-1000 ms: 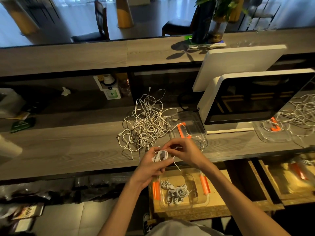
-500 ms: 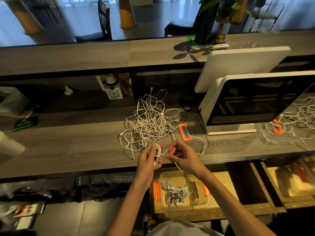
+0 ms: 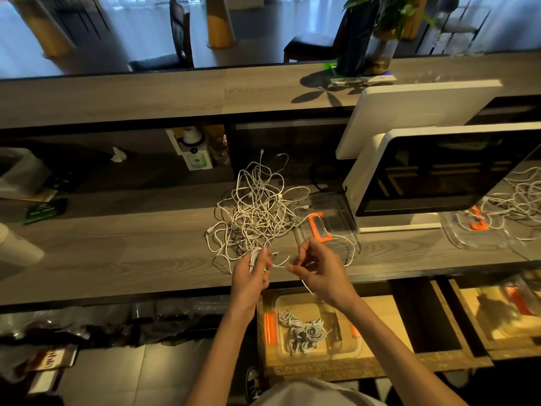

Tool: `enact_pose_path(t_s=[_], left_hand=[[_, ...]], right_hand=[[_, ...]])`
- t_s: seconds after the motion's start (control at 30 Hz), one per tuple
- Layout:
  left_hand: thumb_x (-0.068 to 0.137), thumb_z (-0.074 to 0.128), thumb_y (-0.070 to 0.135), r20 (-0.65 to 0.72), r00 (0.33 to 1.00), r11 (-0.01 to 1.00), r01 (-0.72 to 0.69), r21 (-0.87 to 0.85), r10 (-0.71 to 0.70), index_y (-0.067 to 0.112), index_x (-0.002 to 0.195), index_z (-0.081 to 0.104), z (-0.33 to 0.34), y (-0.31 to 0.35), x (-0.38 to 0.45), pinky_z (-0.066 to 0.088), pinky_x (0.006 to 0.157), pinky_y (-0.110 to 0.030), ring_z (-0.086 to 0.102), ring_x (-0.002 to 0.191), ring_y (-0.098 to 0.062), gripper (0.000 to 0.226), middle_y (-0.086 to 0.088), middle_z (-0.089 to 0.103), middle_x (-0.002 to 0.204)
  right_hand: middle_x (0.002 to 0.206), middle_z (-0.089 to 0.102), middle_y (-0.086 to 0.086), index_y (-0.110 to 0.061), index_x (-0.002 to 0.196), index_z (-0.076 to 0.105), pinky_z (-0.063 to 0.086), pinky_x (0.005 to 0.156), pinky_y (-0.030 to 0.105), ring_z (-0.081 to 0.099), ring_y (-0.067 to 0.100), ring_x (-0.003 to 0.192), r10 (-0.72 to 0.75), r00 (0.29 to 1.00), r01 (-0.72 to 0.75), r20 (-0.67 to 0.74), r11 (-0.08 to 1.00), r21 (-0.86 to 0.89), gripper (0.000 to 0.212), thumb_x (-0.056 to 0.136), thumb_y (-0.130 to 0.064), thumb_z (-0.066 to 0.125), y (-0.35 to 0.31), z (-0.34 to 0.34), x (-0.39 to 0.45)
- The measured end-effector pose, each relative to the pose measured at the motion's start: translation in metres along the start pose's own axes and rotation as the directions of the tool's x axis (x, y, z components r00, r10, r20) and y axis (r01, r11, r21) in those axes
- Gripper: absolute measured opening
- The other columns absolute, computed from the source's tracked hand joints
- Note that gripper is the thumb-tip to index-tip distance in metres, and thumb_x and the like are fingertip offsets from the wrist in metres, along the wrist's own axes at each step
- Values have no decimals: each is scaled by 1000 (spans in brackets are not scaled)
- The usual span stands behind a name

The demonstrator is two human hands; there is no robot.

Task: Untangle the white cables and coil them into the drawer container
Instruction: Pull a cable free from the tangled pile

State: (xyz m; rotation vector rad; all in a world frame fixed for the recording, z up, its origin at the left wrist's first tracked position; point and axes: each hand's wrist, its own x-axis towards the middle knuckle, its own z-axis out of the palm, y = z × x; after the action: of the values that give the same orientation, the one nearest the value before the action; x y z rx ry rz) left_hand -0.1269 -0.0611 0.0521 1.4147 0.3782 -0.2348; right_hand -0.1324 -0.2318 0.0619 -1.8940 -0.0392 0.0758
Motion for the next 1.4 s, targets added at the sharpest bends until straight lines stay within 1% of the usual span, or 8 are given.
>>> enact_pose_path(t_s=[0.17,0.4,0.53,0.63,0.9,1.1,1.23,1.4], left_hand=[[104,48,44,-37,998,984,-37,177,44,19,122,62,15,-3,2,53,79,-29,66,98,-11,34,1,70,109],[101,38,61,-42,973,963,217,-162,-226,18,125,66,28,8,1,48,77,-36,64,101,-22,56,-8,71,114],[102,30,64,15,978,945,206,-252,-209,14,104,70,29,10,-2,41,71,-34,54,81,-20,64,-14,62,97],[102,29,63,22,974,936,222,-273,-224,20,97,70,30,8,-2,43,77,-37,55,91,-25,60,-13,63,99],[100,31,67,24,959,920,279,-274,-284,10,128,60,32,7,-2,45,78,-37,61,94,-23,69,-14,67,107],[97,26,73,42,959,933,281,-225,-279,13,108,73,32,-4,0,51,75,-35,70,96,-25,78,-17,74,110],[96,21,73,55,955,941,296,-163,-291,27,65,75,38,0,-6,44,62,-30,70,62,-11,78,-1,71,66],[92,22,78,-51,947,946,311,-94,-316,19,124,59,37,2,-5,38,41,-19,55,52,-11,76,3,54,56]], right_hand=[[88,66,-6,-17,94,58,61,72,36,69,17,85,-196,979,198,50,979,-37,21,91,-6,76,-21,6,0],[96,69,-4,-18,105,67,61,81,34,71,18,92,-219,974,218,51,976,25,17,91,-18,78,-28,11,9],[99,70,-11,-20,103,73,59,82,35,69,13,94,-254,967,252,-8,964,-89,11,92,-18,77,-20,11,7],[93,73,-9,-19,101,74,60,77,29,71,13,87,-195,980,193,-39,980,-54,10,92,-17,77,-20,14,3],[102,66,-10,-19,103,76,52,81,16,66,4,92,-291,953,262,-88,934,-244,17,93,-6,74,-6,26,-8],[110,52,-16,-21,107,72,55,80,22,61,3,96,-299,948,254,-107,917,-307,17,94,-9,72,1,34,-18],[107,47,-14,-15,110,70,52,72,17,57,4,89,-308,944,242,-120,891,-384,12,99,-12,66,2,38,-18],[107,43,-11,-13,115,68,41,76,6,53,2,90,-249,968,220,-22,892,-394,19,97,-7,65,4,36,-19]])
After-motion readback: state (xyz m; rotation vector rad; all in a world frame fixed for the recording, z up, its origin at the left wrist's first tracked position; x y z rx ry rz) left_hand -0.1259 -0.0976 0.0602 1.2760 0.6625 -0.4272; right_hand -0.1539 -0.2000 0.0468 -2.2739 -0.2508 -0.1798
